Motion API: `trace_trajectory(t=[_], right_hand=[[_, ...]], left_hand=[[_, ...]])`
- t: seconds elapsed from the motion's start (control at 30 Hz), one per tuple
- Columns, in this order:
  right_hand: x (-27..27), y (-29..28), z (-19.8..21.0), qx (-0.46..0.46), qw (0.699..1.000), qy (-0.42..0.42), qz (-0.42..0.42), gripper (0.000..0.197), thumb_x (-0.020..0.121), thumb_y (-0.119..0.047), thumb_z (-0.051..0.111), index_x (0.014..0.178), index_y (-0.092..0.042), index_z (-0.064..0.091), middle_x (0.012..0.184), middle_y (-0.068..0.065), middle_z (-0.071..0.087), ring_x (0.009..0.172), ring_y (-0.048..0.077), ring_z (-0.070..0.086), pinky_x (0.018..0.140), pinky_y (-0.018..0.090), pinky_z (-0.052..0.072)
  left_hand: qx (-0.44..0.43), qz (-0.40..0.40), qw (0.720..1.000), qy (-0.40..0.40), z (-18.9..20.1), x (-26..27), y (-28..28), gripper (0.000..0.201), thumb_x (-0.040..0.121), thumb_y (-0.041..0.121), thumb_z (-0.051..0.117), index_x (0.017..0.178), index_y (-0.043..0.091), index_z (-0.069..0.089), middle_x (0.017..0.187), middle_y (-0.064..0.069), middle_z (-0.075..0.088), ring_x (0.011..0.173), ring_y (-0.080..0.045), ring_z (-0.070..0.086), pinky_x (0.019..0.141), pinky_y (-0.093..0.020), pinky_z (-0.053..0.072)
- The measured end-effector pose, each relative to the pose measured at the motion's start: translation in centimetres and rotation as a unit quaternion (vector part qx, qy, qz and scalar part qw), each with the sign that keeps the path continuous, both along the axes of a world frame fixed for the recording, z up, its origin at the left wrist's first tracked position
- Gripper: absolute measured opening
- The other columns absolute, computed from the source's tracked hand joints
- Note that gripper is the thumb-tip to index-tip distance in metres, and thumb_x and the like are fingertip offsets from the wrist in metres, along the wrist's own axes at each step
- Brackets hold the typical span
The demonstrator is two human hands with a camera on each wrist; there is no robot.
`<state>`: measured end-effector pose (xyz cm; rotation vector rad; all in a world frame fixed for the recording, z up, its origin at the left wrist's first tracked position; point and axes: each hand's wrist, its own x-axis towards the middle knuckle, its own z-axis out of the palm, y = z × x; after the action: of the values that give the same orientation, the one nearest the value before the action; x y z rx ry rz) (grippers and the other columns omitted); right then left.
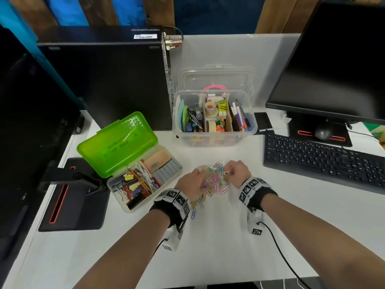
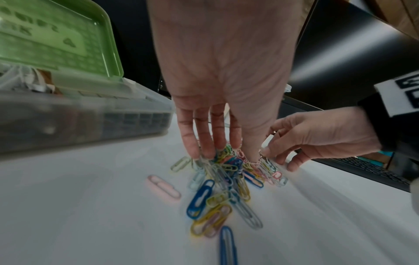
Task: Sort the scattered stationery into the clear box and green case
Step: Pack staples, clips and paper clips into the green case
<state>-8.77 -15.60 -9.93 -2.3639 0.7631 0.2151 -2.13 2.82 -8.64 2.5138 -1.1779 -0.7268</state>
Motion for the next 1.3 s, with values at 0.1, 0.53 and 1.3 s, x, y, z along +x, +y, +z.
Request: trace_trajectory(t=[0.1, 0.53, 1.3], right_hand=[[-0.2, 0.0, 0.3, 0.013, 1.0, 0.0, 0.005, 0.019, 0.079, -0.011, 0.072, 0.085, -0.016, 0.055, 0.086, 0.003, 0.054, 0.076, 0.019, 0.053, 0.069, 0.023, 0.038], [-0.6, -1.2, 0.0, 0.015, 0.999, -0.033, 0.003, 0.01, 0.087, -0.006, 0.057, 0.082, -0.014, 0.055, 0.084, 0.004, 0.053, 0.08, 0.02, 0.05, 0.071, 0.021, 0.034], [0.3, -0.4, 2.0, -0.035, 0.989, 0.073, 0.126, 0.011, 0.08, -0.005, 0.059, 0.079, -0.011, 0.068, 0.078, -0.003, 0.065, 0.085, 0.018, 0.06, 0.065, 0.017, 0.039]], left_hand=[[-0.003, 0.002, 1.0, 0.003, 0.1, 0.0, 0.1, 0.022, 0.092, 0.034, 0.055, 0.102, 0.016, 0.048, 0.107, -0.003, 0.049, 0.087, -0.025, 0.057, 0.071, -0.033, 0.045], [-0.017, 0.001, 1.0, 0.008, -0.4, 0.1, 0.4, 0.016, 0.095, 0.034, 0.05, 0.102, 0.019, 0.051, 0.106, 0.001, 0.051, 0.086, -0.02, 0.056, 0.07, -0.03, 0.042], [-0.019, -0.014, 0.999, -0.022, 1.5, 1.4, -0.5, 0.016, 0.097, 0.025, 0.045, 0.109, 0.017, 0.051, 0.106, -0.003, 0.051, 0.093, -0.025, 0.057, 0.083, -0.038, 0.047]])
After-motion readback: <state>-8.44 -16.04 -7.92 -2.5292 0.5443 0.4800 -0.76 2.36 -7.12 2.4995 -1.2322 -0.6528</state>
